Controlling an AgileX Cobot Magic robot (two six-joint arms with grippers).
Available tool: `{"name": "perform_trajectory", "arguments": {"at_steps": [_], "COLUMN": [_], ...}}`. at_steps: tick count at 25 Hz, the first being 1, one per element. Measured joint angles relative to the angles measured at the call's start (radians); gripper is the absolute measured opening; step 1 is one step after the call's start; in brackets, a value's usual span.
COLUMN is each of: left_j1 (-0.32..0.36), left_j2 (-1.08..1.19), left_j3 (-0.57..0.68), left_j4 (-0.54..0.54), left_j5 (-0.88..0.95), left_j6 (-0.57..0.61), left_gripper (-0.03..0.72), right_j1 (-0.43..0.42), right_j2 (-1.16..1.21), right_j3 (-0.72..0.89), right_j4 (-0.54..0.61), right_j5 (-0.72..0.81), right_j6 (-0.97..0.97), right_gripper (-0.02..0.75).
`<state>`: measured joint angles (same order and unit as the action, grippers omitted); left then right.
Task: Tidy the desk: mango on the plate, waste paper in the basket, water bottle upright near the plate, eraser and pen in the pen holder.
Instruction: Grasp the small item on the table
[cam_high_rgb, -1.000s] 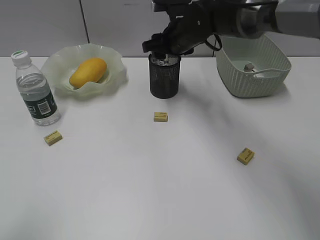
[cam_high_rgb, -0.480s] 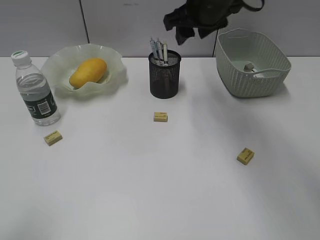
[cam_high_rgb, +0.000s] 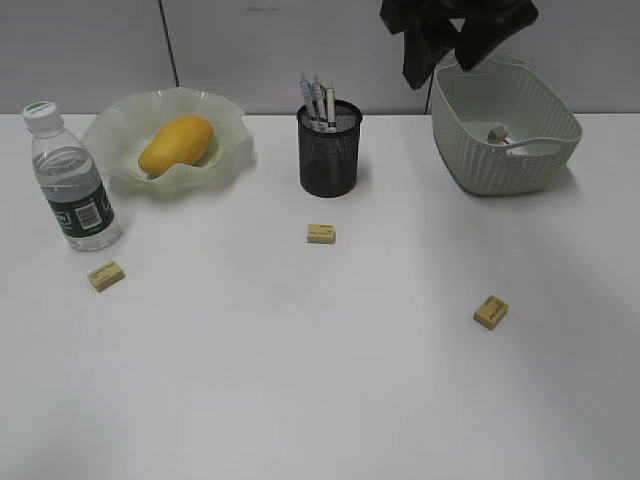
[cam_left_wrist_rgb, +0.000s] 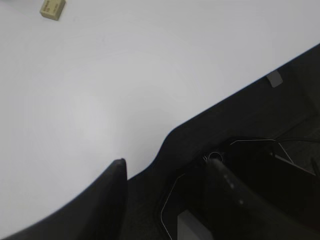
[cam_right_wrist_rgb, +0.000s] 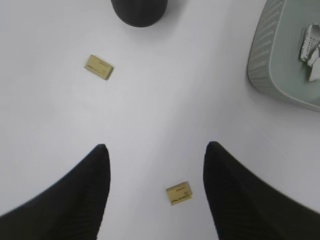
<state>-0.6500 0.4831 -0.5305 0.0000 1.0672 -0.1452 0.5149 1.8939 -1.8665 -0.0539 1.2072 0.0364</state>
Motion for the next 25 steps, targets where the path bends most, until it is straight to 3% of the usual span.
{"name": "perform_trajectory", "arguments": {"at_steps": [8, 18, 25], "left_j1": [0.000, 0.000, 0.000], "left_j2": [0.000, 0.000, 0.000], "left_j3": [0.000, 0.000, 0.000], "left_j4": [0.000, 0.000, 0.000], "left_j5": [0.000, 0.000, 0.000], "left_j6": [0.000, 0.000, 0.000], "left_gripper": [0.381, 0.381, 0.380], "right_j1": [0.000, 0.000, 0.000], "right_j2": [-0.154, -0.510, -0.857], "right_j3": [0.113, 0.570, 0.787], "right_j4": [0.061, 0.066, 0.067], "right_j5": [0.001, 0.003, -0.042], "right_j6": [-0.001, -0.002, -0.003], "right_gripper": [0.473, 0.473, 0.474]}}
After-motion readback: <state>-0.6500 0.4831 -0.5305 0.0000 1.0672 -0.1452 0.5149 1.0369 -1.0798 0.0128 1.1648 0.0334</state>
